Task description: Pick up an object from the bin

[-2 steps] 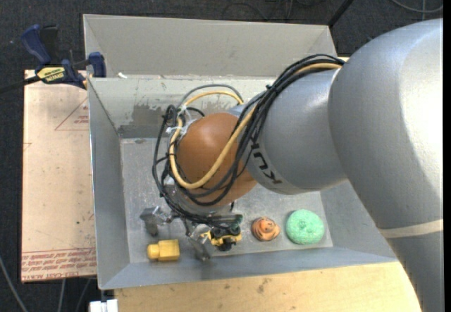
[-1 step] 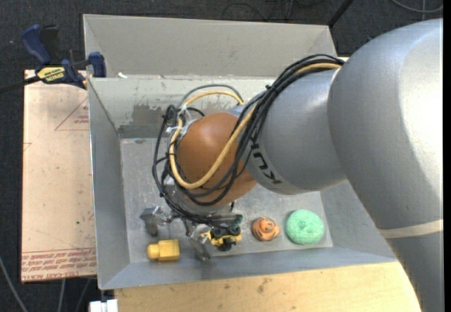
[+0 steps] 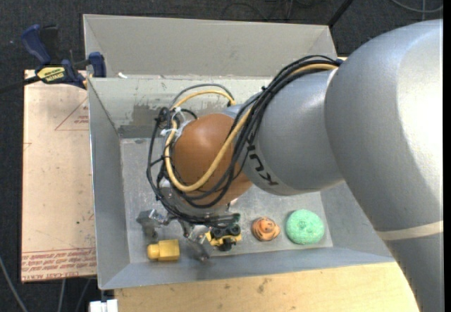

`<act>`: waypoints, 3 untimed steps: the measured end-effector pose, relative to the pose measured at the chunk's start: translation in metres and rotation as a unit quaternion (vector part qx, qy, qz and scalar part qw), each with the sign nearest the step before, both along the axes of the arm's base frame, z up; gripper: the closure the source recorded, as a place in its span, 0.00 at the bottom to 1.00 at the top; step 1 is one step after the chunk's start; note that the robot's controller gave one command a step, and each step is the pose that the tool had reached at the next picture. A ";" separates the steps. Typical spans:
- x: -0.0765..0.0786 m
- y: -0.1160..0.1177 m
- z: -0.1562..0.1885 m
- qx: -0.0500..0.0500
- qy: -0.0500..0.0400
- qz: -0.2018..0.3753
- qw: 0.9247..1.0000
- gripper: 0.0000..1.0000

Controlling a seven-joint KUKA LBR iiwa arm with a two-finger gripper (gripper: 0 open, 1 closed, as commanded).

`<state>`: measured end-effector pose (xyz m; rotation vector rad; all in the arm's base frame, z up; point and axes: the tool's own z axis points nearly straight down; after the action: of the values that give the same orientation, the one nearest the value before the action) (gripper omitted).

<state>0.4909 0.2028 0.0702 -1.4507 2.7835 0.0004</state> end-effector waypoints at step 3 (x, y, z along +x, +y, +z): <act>-0.007 0.015 0.000 0.000 0.000 0.148 0.989 1.00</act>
Offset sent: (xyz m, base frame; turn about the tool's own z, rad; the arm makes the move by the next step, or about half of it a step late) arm -0.0075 0.0144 -0.0002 -0.3014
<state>0.4836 0.2182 0.0701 -1.8471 2.5377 0.0016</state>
